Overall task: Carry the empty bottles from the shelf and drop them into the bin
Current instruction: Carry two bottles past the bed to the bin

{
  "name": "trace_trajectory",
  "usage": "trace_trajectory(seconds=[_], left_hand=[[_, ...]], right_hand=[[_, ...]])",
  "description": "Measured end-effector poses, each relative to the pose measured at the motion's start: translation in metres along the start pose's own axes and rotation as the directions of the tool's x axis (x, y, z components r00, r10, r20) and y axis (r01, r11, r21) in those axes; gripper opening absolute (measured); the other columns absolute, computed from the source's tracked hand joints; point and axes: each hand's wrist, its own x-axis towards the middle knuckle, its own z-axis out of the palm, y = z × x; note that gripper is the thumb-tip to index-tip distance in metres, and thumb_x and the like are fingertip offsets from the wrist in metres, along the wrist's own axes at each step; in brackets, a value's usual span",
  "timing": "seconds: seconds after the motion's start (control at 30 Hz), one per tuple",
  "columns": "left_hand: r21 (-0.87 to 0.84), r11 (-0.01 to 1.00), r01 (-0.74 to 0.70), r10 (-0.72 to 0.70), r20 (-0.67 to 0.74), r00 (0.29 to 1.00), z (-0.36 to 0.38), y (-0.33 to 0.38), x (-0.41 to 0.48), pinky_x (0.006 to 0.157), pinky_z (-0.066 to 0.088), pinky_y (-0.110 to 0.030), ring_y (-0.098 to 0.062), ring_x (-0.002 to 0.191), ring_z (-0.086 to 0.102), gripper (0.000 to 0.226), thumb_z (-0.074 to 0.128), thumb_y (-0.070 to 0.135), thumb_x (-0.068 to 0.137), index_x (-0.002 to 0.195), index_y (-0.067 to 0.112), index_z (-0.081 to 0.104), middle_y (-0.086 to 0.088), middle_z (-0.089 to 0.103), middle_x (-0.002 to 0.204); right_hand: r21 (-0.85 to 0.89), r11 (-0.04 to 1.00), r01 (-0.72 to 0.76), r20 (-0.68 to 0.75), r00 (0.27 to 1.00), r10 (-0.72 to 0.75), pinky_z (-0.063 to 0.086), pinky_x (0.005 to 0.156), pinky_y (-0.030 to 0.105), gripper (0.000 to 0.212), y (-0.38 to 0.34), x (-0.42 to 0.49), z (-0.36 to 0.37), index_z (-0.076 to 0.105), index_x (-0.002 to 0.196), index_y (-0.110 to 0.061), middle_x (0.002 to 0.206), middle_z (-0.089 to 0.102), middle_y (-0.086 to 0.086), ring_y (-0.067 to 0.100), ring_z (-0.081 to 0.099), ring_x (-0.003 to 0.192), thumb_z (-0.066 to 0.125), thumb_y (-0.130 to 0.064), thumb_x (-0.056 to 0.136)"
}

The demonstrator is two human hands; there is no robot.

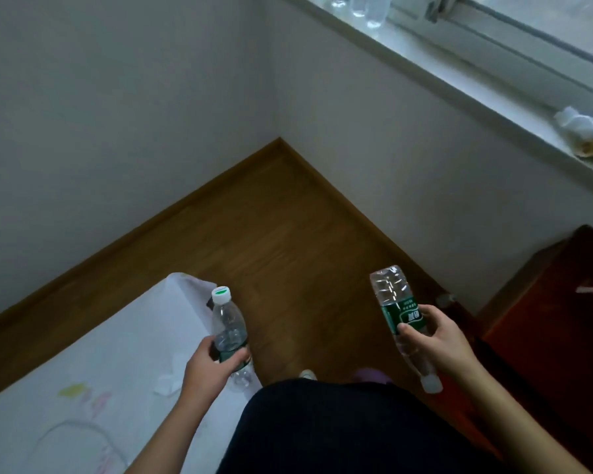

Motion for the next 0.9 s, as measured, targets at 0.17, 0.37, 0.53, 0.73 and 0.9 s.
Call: trace_trajectory(seconds=[0.17, 0.37, 0.53, 0.73, 0.9], left_hand=[[-0.027, 0.996, -0.082, 0.081, -0.011, 0.997, -0.023, 0.057, 0.051, 0.100, 0.051, -0.041, -0.026, 0.121, 0.060, 0.060, 0.078, 0.042, 0.080, 0.132, 0.024, 0.053, -0.001, 0.063, 0.132], [-0.128, 0.991, 0.024, -0.042, -0.137, 0.990, -0.060, 0.074, 0.105, 0.096, 0.052, -0.042, -0.026, 0.120, 0.059, 0.059, 0.078, 0.039, 0.081, 0.132, 0.024, 0.053, -0.002, 0.062, 0.131], [-0.314, 0.915, 0.255, -0.338, -0.248, 0.908, -0.085, 0.063, 0.127, 0.093, 0.052, -0.043, -0.023, 0.104, 0.060, 0.053, 0.078, 0.038, 0.081, 0.125, 0.020, 0.055, -0.004, 0.064, 0.120], [-0.568, 0.756, 0.326, -0.585, -0.360, 0.727, -0.092, 0.050, 0.128, 0.080, 0.051, -0.037, -0.026, 0.100, 0.066, 0.048, 0.082, 0.036, 0.077, 0.116, 0.017, 0.062, -0.004, 0.069, 0.107], [-0.726, 0.605, 0.328, -0.731, -0.342, 0.591, -0.092, 0.040, 0.137, 0.084, 0.053, -0.041, -0.023, 0.095, 0.067, 0.045, 0.083, 0.035, 0.075, 0.112, 0.017, 0.065, -0.003, 0.071, 0.105]], right_hand=[[-0.038, 0.999, -0.028, 0.033, 0.999, 0.030, 0.060, 0.080, 0.039, 0.066, -0.036, 0.060, -0.001, 0.052, 0.136, -0.017, 0.119, 0.064, -0.001, 0.016, 0.064, 0.102, 0.076, -0.042, 0.079], [-0.112, 0.993, 0.033, 0.132, 0.991, -0.018, 0.062, 0.073, 0.036, 0.059, -0.117, 0.162, 0.020, 0.052, 0.133, -0.019, 0.107, 0.065, -0.005, 0.012, 0.067, 0.092, 0.074, -0.040, 0.082], [-0.180, 0.973, 0.141, 0.295, 0.952, -0.083, 0.060, 0.066, 0.032, 0.062, -0.217, 0.251, 0.055, 0.049, 0.137, -0.017, 0.103, 0.064, -0.004, 0.013, 0.068, 0.087, 0.073, -0.039, 0.084], [-0.276, 0.861, 0.426, 0.571, 0.794, -0.210, 0.059, 0.065, 0.029, 0.053, -0.351, 0.316, 0.121, 0.052, 0.131, -0.021, 0.099, 0.064, -0.010, 0.010, 0.068, 0.085, 0.072, -0.039, 0.085], [-0.269, 0.748, 0.606, 0.694, 0.661, -0.285, 0.059, 0.076, 0.034, 0.050, -0.443, 0.349, 0.193, 0.054, 0.128, -0.023, 0.101, 0.066, -0.011, 0.008, 0.067, 0.089, 0.072, -0.041, 0.084]])
